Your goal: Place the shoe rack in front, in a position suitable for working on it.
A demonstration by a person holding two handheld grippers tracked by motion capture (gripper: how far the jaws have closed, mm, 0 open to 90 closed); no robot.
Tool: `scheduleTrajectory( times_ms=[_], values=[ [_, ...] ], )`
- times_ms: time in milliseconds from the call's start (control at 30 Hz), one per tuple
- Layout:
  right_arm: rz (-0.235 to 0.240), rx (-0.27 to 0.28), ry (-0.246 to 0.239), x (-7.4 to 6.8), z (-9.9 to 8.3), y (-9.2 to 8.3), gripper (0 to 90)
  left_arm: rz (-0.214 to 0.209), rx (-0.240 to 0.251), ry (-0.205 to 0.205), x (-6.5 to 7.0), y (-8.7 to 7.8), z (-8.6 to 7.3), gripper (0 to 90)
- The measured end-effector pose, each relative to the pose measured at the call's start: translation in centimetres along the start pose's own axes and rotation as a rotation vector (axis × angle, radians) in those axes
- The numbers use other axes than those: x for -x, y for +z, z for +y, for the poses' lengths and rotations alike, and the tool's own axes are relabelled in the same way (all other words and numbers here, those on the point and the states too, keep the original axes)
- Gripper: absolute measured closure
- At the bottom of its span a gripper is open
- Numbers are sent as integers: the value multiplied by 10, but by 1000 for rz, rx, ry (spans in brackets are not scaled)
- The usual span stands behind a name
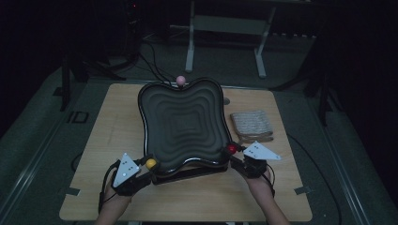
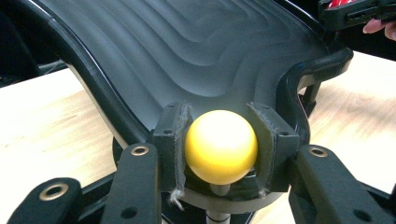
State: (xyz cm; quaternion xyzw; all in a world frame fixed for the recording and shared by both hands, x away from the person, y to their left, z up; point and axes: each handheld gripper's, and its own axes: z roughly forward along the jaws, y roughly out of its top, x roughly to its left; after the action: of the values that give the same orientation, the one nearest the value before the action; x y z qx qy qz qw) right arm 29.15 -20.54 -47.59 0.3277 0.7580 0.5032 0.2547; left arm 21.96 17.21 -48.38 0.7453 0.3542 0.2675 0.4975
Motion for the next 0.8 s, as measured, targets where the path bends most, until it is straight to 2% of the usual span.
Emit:
scheduleTrajectory(
  times_ms=[233, 500, 633, 800],
  values=[
    [13, 14, 14, -5, -5, -8, 600, -17, 22, -8, 2, -5, -4, 586],
    [13, 19, 16, -2, -4, -4, 601, -43, 13, 6, -1, -3, -3, 584],
    [15, 19, 16, -1, -3, 0, 601, -41, 12, 3, -3, -3, -3, 585],
    [11, 14, 7, -2, 2, 13, 602, -15, 25, -13, -11, -3, -5, 584]
  ],
)
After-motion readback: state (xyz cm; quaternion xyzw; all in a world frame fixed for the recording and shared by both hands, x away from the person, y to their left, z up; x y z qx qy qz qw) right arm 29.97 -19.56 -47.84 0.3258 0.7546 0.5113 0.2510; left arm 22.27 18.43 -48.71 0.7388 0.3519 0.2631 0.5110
